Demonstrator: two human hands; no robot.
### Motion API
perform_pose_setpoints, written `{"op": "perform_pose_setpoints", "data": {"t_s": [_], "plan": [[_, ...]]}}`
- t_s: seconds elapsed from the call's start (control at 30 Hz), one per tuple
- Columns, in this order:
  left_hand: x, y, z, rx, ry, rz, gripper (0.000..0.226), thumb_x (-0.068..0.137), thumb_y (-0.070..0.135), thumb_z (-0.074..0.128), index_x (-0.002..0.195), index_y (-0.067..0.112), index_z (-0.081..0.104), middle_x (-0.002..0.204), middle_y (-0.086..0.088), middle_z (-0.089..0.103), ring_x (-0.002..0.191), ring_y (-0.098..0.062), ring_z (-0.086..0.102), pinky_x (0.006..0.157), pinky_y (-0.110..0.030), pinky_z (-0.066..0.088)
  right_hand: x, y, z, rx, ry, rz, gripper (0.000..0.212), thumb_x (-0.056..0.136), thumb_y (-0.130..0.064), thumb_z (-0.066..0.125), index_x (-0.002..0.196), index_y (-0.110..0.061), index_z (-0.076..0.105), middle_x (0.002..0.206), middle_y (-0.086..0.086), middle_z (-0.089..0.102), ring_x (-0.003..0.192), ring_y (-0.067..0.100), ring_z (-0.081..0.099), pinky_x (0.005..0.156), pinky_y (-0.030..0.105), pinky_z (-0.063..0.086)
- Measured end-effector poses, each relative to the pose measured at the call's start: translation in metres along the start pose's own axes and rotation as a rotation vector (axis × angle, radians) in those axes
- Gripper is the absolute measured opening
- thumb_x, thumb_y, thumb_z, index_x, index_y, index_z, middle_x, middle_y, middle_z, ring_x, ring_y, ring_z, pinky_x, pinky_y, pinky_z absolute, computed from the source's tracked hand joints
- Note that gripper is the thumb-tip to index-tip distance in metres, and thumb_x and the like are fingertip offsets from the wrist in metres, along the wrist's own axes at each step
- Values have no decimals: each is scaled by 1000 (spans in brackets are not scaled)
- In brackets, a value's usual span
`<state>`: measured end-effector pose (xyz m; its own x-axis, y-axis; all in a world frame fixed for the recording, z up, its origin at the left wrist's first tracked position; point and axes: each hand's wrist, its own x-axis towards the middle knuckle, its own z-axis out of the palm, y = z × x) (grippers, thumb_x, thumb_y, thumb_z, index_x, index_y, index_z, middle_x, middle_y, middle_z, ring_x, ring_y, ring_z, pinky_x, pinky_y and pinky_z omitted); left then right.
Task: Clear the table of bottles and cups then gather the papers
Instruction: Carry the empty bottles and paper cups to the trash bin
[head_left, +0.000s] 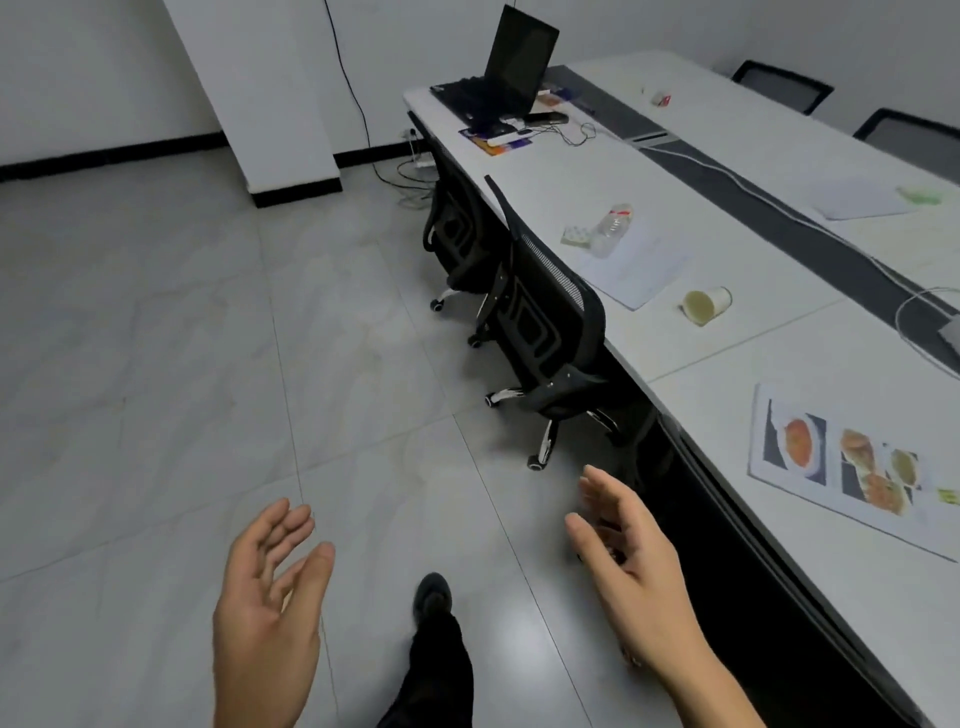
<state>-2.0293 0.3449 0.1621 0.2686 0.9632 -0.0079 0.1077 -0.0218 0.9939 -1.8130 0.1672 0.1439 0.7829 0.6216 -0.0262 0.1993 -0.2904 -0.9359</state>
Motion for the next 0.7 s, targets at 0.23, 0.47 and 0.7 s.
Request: {"op": "perform_pose_setpoints", "data": {"t_s": [0.23,0.47,0.7], "plan": [[206,29,118,48,-289,15,50,90,0,64,118,41,54,116,18,68,115,-2,61,92,-17,51,164,-29,10,-17,211,72,47,90,-36,63,136,-41,51,130,-25,58,123,-1,55,99,32,50],[329,56,266,133,-582,63,46,92,3,63,117,40,53,121,6,65,116,-1,60,91,-21,52,271,-18,-12,75,443,252,47,90,-40,62,136,-38,52,131,-24,58,123,-6,53,100,26,47],[399,66,403,221,-733,90,48,92,5,63,121,42,52,122,14,64,117,1,58,94,-24,44,399,19,-55,145,547,351,46,95,-31,62,139,-35,50,134,-23,55,122,-8,52,97,19,46]]}}
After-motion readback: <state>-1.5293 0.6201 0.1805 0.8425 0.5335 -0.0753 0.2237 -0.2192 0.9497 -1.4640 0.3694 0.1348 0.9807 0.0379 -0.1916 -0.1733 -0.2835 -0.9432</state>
